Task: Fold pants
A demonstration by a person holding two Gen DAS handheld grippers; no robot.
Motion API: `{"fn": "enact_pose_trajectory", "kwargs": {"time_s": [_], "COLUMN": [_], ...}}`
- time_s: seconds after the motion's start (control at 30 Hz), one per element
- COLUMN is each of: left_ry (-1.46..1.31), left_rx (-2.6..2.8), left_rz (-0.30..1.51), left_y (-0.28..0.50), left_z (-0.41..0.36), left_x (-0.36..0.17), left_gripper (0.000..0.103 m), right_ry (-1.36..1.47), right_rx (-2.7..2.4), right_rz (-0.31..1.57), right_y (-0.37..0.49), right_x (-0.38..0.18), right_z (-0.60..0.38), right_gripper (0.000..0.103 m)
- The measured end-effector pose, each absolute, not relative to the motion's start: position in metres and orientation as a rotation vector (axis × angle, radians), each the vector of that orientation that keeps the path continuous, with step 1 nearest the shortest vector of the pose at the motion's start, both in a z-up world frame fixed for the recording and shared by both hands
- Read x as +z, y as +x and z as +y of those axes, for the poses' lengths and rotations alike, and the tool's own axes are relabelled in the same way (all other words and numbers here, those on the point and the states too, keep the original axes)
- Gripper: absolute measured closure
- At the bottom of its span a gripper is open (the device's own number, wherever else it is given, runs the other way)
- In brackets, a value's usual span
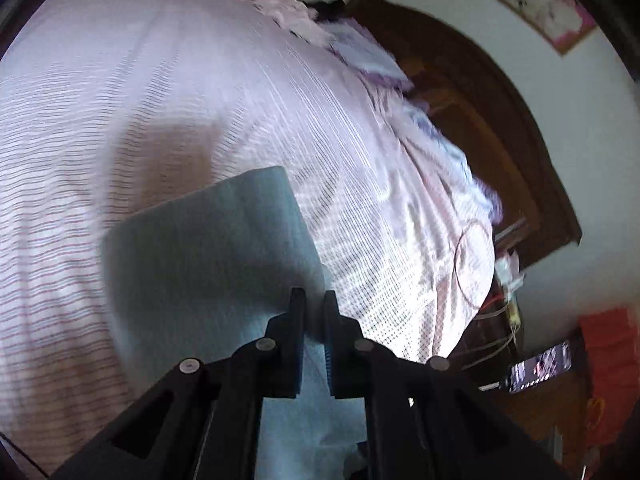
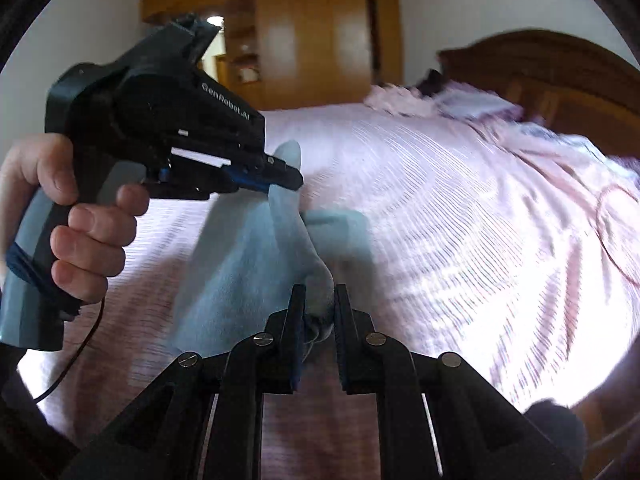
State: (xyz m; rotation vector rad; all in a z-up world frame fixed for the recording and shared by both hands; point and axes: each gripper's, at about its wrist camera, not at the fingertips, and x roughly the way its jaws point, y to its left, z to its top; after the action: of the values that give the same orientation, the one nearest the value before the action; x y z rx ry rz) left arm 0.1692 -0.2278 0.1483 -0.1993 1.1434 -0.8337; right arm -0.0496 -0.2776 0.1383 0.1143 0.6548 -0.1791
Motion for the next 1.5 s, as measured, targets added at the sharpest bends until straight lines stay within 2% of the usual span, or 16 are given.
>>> {"fn": "enact_pose_trajectory", "kwargs": {"time_s": [0.4,0.43,0.47,0.53,0.57,0.7,0.73,0.8,0.87,1.0,1.07,1.13,1.17,1.23,1.37,1.5], "left_ry": [-0.154,-0.155,-0.154,-0.168,-0.182,-0.167,-0.129,-0.061,-0.050,-0.016,0.073,0.134,0.156,0.228,0.271,0.387], "left_rx": [-0.909,-0.934,-0.975,-1.043,-1.074,-1.151,-1.143,-1.089,-1.030,-1.005,-1.014,-1.011,-1.005,-0.992,-0.982,-0.915], "left_rz": [1.183,1.184,1.179,1.131,1.086,0.916,0.870,0.799,0.752,0.804,0.837,0.883,0.891,0.843,0.794,0.673], "left_y": [0.160,0.160,0.160,0.160,0.160,0.145,0.138,0.125,0.111,0.087,0.069,0.054,0.049,0.035,0.025,0.000], "left_z": [-0.264,-0.266,-0.269,-0.267,-0.262,-0.228,-0.217,-0.196,-0.175,-0.159,-0.162,-0.167,-0.169,-0.170,-0.169,-0.164], "left_x": [0.121,0.120,0.120,0.123,0.130,0.161,0.167,0.171,0.166,0.131,0.111,0.088,0.079,0.067,0.069,0.067], "left_gripper": [0.093,0.086,0.075,0.065,0.061,0.050,0.049,0.049,0.049,0.049,0.049,0.048,0.048,0.049,0.049,0.047], "right_ry": [0.126,0.119,0.117,0.135,0.150,0.302,0.328,0.353,0.338,0.329,0.278,0.229,0.220,0.279,0.305,0.272], "right_rx": [-0.187,-0.196,-0.210,-0.242,-0.262,-0.228,-0.219,-0.210,-0.194,-0.044,-0.028,-0.083,-0.123,-0.173,-0.185,-0.190], "right_rz": [0.717,0.721,0.729,0.744,0.755,0.754,0.736,0.685,0.645,0.633,0.660,0.705,0.741,0.833,0.808,0.796], "right_y": [-0.063,-0.063,-0.062,-0.061,-0.059,-0.064,-0.066,-0.069,-0.064,-0.026,0.000,0.023,0.031,0.042,0.036,0.033], "right_x": [0.132,0.130,0.129,0.128,0.127,0.129,0.132,0.141,0.152,0.163,0.157,0.141,0.128,0.101,0.102,0.102], "right_z": [-0.283,-0.281,-0.282,-0.289,-0.296,-0.330,-0.336,-0.345,-0.346,-0.337,-0.329,-0.328,-0.330,-0.344,-0.354,-0.346], "right_gripper": [0.097,0.096,0.096,0.091,0.083,0.070,0.068,0.056,0.055,0.045,0.046,0.058,0.068,0.068,0.058,0.057]}}
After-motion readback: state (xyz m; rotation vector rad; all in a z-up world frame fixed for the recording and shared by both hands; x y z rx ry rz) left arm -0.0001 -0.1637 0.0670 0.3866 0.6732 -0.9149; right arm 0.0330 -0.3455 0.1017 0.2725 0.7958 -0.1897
